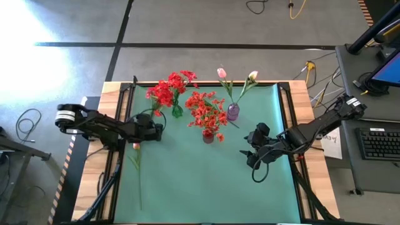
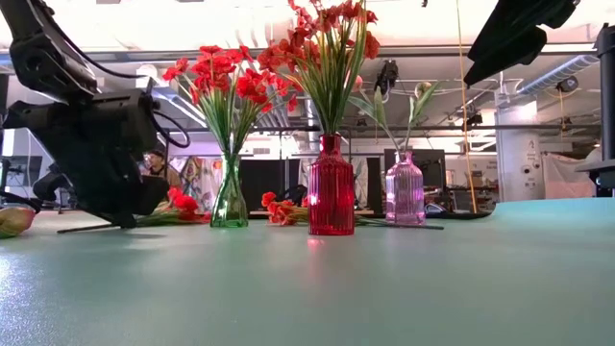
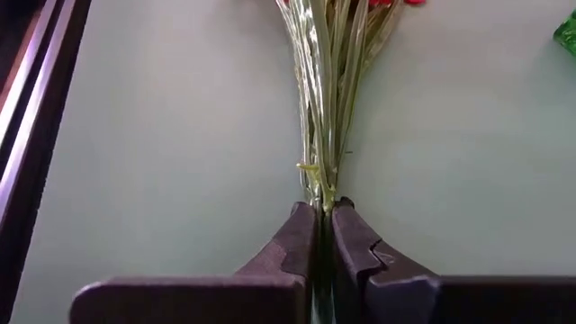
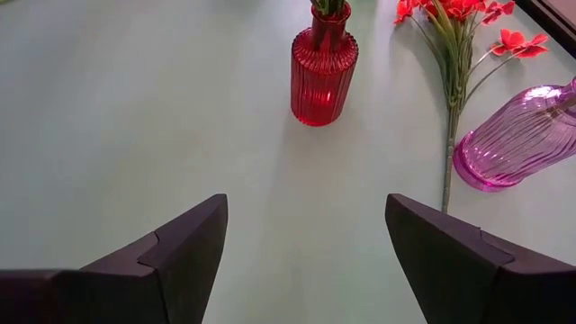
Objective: Sort flowers into vase by color
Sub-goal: Put the red flowers into the green vase
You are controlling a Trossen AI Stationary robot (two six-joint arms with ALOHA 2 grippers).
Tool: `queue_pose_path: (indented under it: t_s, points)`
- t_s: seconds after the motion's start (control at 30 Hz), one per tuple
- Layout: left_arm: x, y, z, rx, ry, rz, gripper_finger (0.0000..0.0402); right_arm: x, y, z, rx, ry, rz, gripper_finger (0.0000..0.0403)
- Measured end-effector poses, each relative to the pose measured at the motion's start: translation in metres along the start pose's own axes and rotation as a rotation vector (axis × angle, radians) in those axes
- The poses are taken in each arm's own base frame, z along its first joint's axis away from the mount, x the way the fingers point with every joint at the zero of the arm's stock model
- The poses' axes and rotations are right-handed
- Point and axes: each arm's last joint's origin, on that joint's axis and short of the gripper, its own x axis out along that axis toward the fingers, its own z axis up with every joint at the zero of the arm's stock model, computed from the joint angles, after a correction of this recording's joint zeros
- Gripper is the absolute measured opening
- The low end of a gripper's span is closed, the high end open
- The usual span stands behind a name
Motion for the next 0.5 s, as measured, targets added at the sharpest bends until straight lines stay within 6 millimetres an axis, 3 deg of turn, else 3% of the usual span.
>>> queue_pose_path:
  t_s: [0.23,0.5]
  points:
    - [-0.012,-0.004,0.012,-0.071,0.059,-0.065,0.0000,0.000,0.000,0.000,0.000,0.001,0.000,0.0292]
    - [-0.038,-0.006,0.038,-0.035,0.200,-0.065,0.0000,0.000,0.000,0.000,-0.003,0.005,0.005,0.0292]
